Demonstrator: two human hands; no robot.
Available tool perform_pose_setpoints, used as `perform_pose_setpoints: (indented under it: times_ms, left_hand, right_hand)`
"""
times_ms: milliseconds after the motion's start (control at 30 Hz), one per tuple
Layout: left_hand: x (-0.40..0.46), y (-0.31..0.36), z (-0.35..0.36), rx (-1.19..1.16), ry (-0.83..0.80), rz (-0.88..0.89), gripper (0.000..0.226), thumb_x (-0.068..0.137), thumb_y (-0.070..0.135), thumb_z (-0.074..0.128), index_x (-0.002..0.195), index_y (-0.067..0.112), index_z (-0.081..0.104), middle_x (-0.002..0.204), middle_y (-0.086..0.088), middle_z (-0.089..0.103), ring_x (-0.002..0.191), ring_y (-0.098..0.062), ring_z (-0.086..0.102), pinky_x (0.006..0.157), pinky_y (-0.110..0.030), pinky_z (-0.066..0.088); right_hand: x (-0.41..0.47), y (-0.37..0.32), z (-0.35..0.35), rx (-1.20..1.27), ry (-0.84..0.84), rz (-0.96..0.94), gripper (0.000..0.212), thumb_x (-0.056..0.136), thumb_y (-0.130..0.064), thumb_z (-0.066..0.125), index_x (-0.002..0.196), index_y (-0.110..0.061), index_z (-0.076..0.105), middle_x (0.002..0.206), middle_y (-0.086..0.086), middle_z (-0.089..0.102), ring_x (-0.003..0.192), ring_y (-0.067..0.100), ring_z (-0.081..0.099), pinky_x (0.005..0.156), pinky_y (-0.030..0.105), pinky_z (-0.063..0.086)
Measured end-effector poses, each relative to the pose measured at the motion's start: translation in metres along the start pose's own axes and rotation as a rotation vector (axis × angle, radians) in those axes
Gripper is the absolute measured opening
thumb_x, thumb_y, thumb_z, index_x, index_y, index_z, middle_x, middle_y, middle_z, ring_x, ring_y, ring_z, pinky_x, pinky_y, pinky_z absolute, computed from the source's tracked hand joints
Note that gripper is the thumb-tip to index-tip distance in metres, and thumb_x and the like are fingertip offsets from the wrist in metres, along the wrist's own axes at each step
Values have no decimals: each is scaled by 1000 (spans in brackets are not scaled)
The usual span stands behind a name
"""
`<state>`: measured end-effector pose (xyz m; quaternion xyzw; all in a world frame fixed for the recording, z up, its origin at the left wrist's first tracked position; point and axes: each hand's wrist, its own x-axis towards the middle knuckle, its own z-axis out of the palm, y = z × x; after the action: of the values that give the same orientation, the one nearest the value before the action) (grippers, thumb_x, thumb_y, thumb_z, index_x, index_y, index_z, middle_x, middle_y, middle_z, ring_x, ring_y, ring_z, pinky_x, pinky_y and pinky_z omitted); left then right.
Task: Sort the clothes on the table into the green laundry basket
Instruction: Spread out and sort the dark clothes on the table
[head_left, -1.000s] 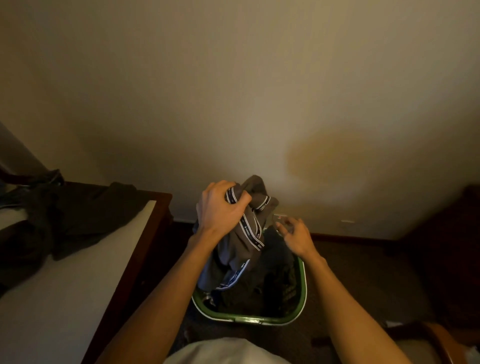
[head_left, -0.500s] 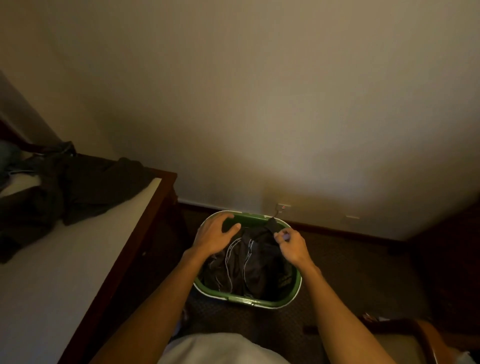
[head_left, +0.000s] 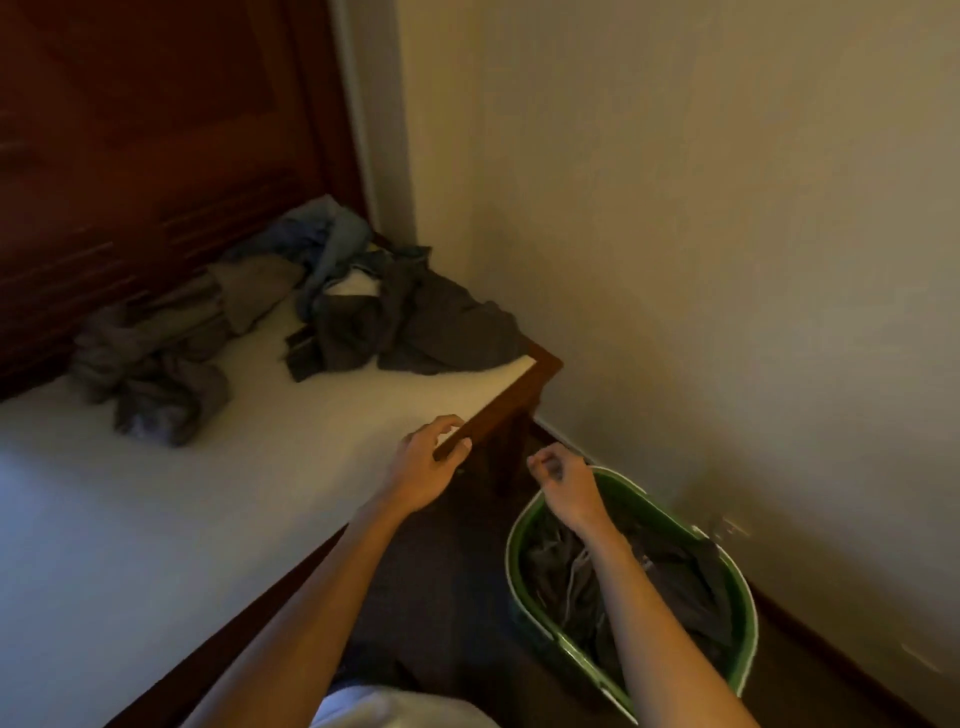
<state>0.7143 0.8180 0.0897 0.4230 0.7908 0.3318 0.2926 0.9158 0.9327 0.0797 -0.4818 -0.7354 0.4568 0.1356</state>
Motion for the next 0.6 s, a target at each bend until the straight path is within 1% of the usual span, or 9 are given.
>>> perform_pose_setpoints:
  times_ms: [100,167,233,300,367,400,467,533,600]
  left_hand:
    - [-4,-43,-55,-53,118,-58,34,99,49,57,132,45,52,138,9,55,126,-14,52,98,-31,44]
    - [-6,-70,-89,-78,158,-85,33,98,49,58,130,46,52,136,8,57,125,-16,54,99,-33,47]
    - [-5,-92,-122,-96,214,-107,32,98,47,58,130,43,53,134,5,59,123,-18,56,98,-33,48]
    - [-2,-109,-151,-94,270,-120,34,99,45,59,131,37,55,133,3,60,120,-18,58,93,-28,46]
    - [6,-131,-181,-79,305,-150,36,99,44,59,133,33,56,133,1,61,120,-19,58,93,-28,46]
    - [10,-140,-196,-66,315,-169,37,99,45,59,134,33,56,134,0,61,122,-20,58,95,-30,47]
    - [18,-155,-221,-37,334,-180,40,98,48,58,135,33,55,136,-1,61,125,-24,57,100,-36,47]
    - [28,-165,-247,10,363,-188,44,98,50,58,138,33,54,139,-3,59,130,-30,54,105,-40,46]
    - [44,-174,-275,81,410,-243,55,95,58,57,145,38,45,150,-4,49,139,-37,42,112,-49,39]
  right_hand:
    - [29,-60,46,-33,-113,-92,12,99,-28,61,99,-16,64,81,-5,62,77,6,60,63,21,40]
    - [45,-91,78,-31,-170,-118,12,99,-27,61,104,-16,64,88,-5,63,83,5,60,64,17,40]
    - [59,-120,109,-31,-167,-146,14,99,-28,61,108,-17,63,92,-3,64,85,6,61,65,18,42]
    - [72,-148,136,-27,-156,-183,17,98,-29,63,109,-16,63,91,-2,65,83,7,62,65,21,44]
    - [91,-175,168,-47,-169,-184,24,96,-32,65,113,-16,60,93,-1,65,85,12,64,65,20,46]
    - [101,-187,181,-65,-174,-171,31,94,-36,67,117,-17,59,98,0,65,91,17,65,68,23,48]
    - [123,-208,200,-119,-158,-150,54,85,-55,70,125,-24,52,115,2,61,109,25,61,88,38,51]
    - [148,-230,210,-171,-149,-88,83,72,-77,66,135,-30,41,134,4,52,128,32,48,106,53,42]
    - [172,-254,213,-252,-160,-3,107,66,-87,62,149,-31,25,153,9,32,142,41,29,113,63,27]
